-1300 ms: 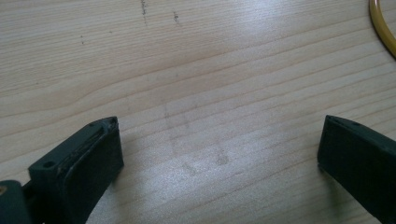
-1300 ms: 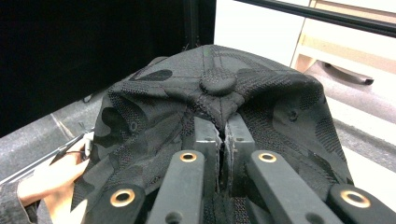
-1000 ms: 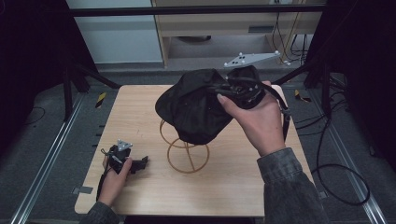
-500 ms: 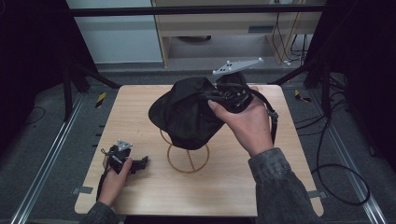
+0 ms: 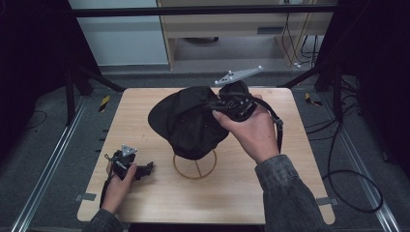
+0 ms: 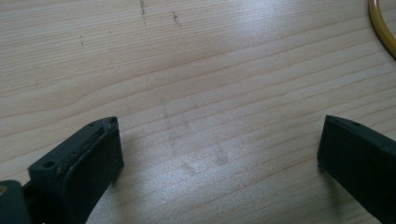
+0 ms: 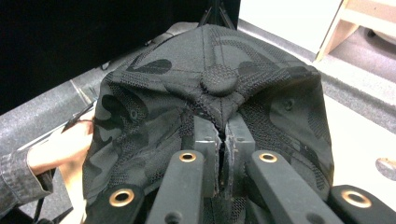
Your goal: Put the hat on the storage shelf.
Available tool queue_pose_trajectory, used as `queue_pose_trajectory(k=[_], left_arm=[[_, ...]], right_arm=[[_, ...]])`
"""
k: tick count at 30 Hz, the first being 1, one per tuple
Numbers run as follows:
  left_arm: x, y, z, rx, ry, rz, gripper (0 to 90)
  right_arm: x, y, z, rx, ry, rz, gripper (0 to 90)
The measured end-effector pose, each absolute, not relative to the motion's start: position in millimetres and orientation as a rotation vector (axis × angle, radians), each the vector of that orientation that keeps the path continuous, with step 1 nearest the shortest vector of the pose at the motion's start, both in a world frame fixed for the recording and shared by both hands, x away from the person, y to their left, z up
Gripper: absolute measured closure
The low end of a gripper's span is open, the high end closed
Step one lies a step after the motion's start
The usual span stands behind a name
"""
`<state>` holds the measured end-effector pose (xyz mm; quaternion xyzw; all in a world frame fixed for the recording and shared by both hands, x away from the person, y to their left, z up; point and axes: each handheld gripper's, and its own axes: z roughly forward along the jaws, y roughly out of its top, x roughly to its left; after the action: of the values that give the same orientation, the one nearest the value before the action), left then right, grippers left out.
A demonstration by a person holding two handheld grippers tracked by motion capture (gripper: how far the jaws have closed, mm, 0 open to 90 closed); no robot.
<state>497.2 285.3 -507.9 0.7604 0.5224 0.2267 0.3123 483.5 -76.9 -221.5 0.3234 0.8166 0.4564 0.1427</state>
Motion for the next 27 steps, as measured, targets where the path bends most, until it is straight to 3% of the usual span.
queue_pose_trajectory(k=[27], left_arm=[[497.3,285.3,-507.9,2.006,1.378,0.598,0.0]], right_arm=[[486.8,-68.1,-237.0,0.942,2.424,1.243,86.0]])
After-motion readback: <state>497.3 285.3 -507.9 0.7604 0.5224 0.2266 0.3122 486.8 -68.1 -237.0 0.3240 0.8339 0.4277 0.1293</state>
